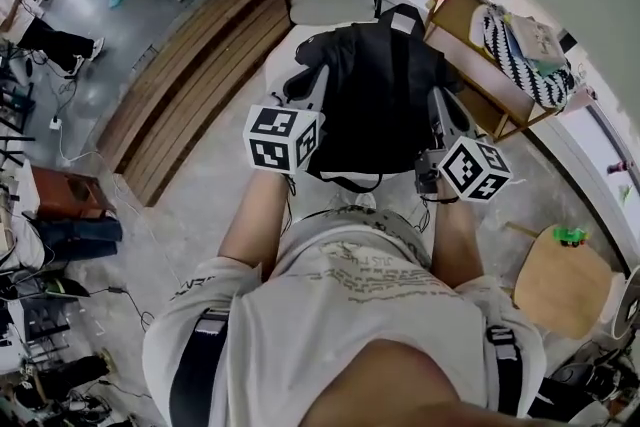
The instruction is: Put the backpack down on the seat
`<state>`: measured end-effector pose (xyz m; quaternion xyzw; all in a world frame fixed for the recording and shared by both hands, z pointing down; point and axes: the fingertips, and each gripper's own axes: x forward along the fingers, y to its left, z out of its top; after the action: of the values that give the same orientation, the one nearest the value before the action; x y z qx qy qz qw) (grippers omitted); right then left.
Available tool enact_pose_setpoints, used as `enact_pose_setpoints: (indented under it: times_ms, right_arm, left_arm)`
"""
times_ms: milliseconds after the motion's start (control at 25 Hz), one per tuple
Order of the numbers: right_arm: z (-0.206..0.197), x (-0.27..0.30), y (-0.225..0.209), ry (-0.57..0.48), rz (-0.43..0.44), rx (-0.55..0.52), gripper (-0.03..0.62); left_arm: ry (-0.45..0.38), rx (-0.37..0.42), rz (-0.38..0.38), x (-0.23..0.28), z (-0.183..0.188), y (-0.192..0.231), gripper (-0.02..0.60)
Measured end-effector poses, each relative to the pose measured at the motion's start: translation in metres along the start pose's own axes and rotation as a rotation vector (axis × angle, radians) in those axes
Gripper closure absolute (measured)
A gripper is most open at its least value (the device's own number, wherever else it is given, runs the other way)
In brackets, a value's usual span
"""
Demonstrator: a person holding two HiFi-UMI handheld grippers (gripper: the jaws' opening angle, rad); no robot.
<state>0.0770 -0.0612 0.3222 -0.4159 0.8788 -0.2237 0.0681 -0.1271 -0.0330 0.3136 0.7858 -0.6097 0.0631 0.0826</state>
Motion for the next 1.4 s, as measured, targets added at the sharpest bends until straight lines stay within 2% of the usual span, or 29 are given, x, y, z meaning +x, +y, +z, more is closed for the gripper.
enact_pose_setpoints:
  times_ms: [320,640,1000,1200,1400]
  right_arm:
    - [-0.003,0.034,-0.051,0.053,0.004,0.022,0.553]
    - [-0.032,0.065,-0.069,0.128,-0.040,0.068,0.553]
    - [-0.084,0.095,-0.097,0.245,-0.156,0.131,0.554]
    - [-0.124,0.110,-0.111,0.315,-0.226,0.185,0.554]
    - [-0.161,0.121,-0.125,0.364,-0.295,0.249,0.554]
  left_arm:
    - [0.068,-0.036,0.003,0.052,-0.025,-0.001,0.554]
    - [0.148,-0.077,-0.025,0.078,-0.052,0.028,0.554]
    - [0.277,-0.114,-0.135,0.133,-0.096,0.066,0.554]
    - [0.368,-0.145,-0.199,0.162,-0.134,0.087,0.554]
    - [0.450,-0.130,-0.281,0.194,-0.166,0.102,0.554]
